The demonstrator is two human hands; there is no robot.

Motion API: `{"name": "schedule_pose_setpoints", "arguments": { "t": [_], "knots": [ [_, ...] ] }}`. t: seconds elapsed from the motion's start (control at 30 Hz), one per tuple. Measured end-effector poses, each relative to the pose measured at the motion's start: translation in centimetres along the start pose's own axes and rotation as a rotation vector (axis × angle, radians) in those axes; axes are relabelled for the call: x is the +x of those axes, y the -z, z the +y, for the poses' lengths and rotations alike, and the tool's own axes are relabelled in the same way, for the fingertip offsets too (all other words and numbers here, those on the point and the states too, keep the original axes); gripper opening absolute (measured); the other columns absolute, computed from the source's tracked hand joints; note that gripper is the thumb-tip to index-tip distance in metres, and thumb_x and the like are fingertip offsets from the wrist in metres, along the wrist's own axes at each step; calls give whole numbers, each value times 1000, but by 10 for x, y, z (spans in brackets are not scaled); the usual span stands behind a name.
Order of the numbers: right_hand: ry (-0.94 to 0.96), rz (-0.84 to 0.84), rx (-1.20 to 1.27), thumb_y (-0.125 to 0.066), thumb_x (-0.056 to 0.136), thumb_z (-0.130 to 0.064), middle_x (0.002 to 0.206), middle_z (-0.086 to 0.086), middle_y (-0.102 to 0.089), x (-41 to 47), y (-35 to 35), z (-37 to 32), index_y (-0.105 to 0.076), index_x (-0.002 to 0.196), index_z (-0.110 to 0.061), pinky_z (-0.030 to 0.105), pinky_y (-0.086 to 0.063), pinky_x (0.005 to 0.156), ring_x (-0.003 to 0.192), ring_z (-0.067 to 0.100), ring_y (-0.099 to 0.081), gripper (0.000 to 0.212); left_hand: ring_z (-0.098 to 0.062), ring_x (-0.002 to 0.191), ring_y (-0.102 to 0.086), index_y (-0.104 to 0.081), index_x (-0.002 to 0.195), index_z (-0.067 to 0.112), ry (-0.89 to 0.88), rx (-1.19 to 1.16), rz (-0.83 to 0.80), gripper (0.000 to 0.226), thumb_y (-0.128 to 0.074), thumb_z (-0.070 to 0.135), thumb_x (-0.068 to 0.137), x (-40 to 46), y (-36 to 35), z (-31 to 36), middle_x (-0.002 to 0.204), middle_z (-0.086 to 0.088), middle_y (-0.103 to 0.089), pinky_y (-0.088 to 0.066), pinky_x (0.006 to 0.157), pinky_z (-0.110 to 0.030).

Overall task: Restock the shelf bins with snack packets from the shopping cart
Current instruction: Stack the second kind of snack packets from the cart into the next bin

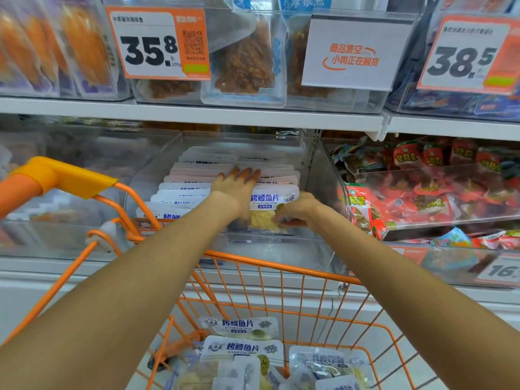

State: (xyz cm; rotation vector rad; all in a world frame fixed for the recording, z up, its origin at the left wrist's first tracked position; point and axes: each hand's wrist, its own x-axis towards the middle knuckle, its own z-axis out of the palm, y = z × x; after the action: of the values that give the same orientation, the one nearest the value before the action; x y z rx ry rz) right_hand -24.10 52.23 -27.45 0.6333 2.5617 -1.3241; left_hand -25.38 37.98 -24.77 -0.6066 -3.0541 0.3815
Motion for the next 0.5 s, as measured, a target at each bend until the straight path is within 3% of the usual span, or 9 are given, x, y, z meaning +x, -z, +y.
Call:
{"name": "schedule_pose_setpoints", "arguments": {
  "t": [0.07, 0.13, 0.23, 0.5],
  "knots": [
    [0, 30, -29, -82, 61, -8, 105, 16, -56, -14, 2, -2, -57, 111, -3, 37, -46, 102, 116, 22, -52, 57, -25, 147, -4, 6, 152, 17, 15, 17, 23, 111, -71, 45, 78, 0, 1, 3, 160, -4, -3, -14, 118, -44],
    [16, 93, -56, -77, 75, -12, 121, 17, -42, -15, 5, 0, -39, 128, 1, 35, -36, 110, 125, 24, -39, 66, -25, 145, -10, -1, 152, 15, 28, 18, 65, 108, -74, 42, 76, -1, 1, 6, 157, -5, -12, -19, 116, -42],
    [37, 102, -54, -78, 77, -13, 144, 18, -21, -14, 7, 3, -21, 141, 1, 33, -42, 104, 132, 31, -36, 87, -24, 143, -17, -10, 150, 15, 39, -6, 119, 102, -75, 36, 75, -6, 0, 9, 154, -5, -20, -23, 114, -40],
    [140, 152, -248, -72, 83, -20, 149, 17, -16, -37, 15, 5, -21, 142, -1, 37, -40, 99, 133, 37, -36, 79, -22, 138, -27, -30, 144, 15, 42, 8, 196, 81, -71, 35, 77, -23, 7, 5, 149, -4, -32, -23, 110, -37]
  ]
}}
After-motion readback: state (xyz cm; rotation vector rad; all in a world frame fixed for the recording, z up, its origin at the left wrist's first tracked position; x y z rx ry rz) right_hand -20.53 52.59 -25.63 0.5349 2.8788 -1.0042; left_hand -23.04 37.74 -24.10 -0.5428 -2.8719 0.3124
